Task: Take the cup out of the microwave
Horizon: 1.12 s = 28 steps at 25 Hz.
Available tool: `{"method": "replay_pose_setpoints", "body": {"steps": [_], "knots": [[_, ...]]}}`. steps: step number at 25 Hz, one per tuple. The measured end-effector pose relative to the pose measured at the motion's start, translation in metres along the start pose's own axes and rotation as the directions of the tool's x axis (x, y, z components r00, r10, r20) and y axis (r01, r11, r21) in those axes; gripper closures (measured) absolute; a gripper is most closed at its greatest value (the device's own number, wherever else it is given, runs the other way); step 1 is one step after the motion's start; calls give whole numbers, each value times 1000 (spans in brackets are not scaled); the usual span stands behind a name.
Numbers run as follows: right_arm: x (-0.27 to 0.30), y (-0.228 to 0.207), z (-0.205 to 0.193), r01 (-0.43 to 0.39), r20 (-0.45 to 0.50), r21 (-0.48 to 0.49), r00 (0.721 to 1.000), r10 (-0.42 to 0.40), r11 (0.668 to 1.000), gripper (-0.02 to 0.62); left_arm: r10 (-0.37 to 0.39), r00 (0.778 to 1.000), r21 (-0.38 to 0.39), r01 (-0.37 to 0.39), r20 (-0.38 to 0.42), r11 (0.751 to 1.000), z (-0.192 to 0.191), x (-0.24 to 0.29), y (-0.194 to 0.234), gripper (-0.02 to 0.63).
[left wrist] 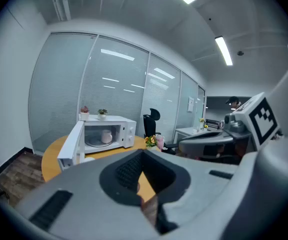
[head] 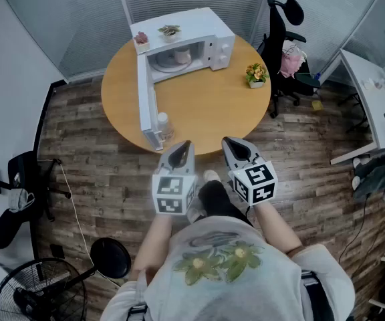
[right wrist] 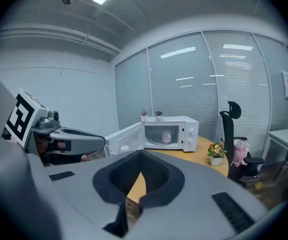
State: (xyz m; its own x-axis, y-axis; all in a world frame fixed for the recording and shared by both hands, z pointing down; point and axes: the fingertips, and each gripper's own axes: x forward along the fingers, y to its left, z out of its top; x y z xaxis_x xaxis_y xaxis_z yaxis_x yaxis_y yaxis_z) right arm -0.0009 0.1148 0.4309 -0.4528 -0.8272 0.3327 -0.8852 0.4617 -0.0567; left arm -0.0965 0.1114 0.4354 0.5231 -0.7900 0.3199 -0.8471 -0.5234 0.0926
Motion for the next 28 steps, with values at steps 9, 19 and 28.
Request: {"method": "replay_pose_setpoints", "body": {"steps": [9, 19, 28], "knots": [[14, -8, 4, -16, 6, -1, 1000, 16, 1000, 578, -16, 1000, 8, 16, -20, 1000, -4, 15, 2, 604], [48, -36, 7, -22, -37, 32, 999, 23, 999, 577, -14, 1000, 11, 15, -27, 1000, 10, 45, 13, 604], [90, -57, 13, -71, -100, 60, 992, 77, 996, 434, -2, 999, -24, 1, -42, 1000, 22, 81, 30, 604]]}}
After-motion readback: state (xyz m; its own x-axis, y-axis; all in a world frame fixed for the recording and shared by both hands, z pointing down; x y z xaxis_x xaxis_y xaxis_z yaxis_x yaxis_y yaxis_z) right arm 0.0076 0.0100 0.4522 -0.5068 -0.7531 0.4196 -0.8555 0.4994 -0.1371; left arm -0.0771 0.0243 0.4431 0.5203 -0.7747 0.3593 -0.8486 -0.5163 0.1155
